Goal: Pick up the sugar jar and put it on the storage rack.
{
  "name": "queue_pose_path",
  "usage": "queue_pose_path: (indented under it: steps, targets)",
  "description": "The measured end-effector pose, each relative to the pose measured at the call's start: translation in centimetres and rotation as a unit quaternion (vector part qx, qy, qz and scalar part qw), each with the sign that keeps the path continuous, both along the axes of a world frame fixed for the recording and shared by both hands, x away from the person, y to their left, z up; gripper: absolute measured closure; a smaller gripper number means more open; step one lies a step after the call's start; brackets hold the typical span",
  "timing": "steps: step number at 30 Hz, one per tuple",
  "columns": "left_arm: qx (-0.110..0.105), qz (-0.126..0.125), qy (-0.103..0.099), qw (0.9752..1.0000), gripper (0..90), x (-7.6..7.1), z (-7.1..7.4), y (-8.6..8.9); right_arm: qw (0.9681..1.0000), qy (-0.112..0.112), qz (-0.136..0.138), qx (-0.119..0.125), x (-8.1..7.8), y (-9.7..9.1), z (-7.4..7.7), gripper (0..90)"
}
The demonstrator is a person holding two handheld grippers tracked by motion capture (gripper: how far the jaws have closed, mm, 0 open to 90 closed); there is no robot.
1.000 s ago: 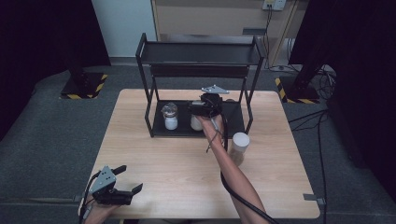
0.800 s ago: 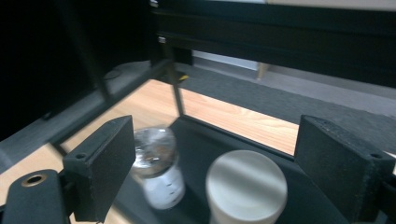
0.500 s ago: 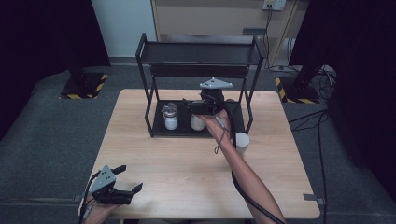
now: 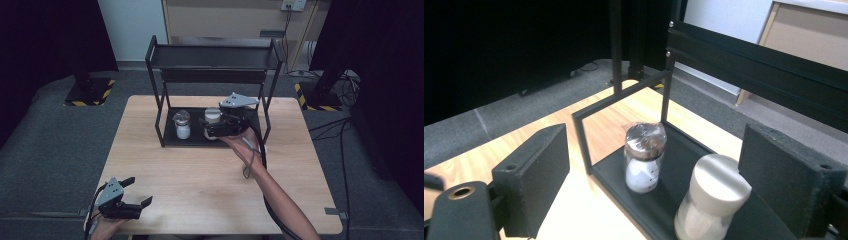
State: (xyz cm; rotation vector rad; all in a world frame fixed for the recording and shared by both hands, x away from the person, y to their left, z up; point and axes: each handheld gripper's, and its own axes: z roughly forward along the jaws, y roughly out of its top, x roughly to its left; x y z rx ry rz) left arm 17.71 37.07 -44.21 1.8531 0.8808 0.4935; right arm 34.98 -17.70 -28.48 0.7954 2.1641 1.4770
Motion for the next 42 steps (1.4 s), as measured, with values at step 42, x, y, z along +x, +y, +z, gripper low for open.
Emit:
queue_pose_path:
  steps: [42]
  targets:
    - [0.005,-0.010,0.001,0.9999,3.2,0.1,0.1,-0.1,0.9996,-0.006,-0.024,0.016,-13.3,-14.0,-5.6,13.1]
